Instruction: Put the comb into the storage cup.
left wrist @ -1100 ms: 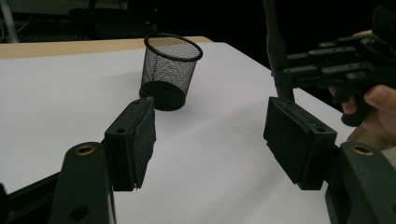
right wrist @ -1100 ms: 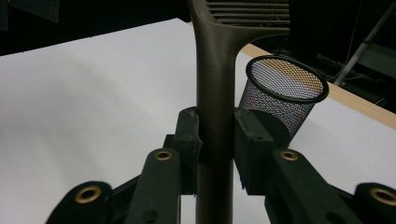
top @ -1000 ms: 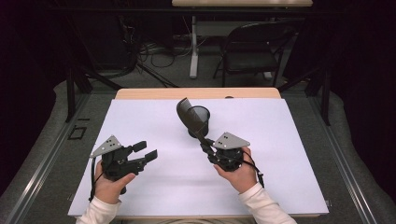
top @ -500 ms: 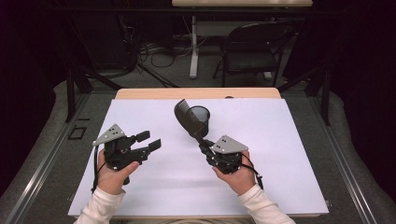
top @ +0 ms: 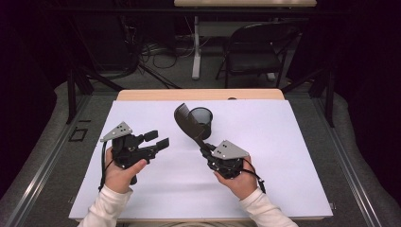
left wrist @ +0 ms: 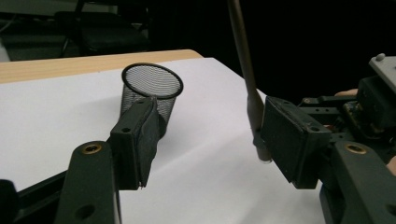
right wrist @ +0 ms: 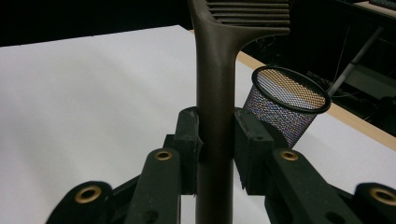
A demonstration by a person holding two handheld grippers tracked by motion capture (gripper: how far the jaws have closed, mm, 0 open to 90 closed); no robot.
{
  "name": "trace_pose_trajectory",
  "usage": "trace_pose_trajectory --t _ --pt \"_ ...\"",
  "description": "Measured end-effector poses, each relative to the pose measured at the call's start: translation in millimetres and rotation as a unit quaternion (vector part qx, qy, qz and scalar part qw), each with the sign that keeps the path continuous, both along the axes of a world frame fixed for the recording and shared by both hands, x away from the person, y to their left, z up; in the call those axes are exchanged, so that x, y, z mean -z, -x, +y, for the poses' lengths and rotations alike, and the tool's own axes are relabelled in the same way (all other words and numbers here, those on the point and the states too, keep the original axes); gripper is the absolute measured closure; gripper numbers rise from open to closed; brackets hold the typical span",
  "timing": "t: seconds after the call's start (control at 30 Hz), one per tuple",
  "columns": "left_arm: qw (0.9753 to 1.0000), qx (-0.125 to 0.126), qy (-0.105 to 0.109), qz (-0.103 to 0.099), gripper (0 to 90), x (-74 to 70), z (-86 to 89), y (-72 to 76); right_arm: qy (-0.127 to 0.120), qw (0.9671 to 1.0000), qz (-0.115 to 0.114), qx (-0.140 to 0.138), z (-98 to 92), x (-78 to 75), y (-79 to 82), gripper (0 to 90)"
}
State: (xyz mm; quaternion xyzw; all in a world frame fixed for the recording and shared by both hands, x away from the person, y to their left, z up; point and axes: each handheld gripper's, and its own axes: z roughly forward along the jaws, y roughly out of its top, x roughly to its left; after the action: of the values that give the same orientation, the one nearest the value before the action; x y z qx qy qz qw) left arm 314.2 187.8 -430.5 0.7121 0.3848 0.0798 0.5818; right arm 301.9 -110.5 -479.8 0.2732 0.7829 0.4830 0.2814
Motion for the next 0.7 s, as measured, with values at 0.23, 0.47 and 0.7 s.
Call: trace_pose_trajectory --t 0.23,0.47,0.7 --pt "0.9999 -0.002 0.014 -0.002 40.6 -2.7 -6.7 1.7 0.006 1.0 0.001 0.0 3.8 4.2 2.2 72.8" --pt "0.9996 0.0 0.023 0.014 43.4 -2.6 -9.2 0.2 0.011 0.9999 0.005 -0.002 8.7 9.1 4.0 72.8" --pt "0.9995 -0.001 0.028 0.012 43.8 -1.1 -11.7 -0.1 0.011 0.9999 0.004 -0.001 11.9 12.8 5.9 72.8"
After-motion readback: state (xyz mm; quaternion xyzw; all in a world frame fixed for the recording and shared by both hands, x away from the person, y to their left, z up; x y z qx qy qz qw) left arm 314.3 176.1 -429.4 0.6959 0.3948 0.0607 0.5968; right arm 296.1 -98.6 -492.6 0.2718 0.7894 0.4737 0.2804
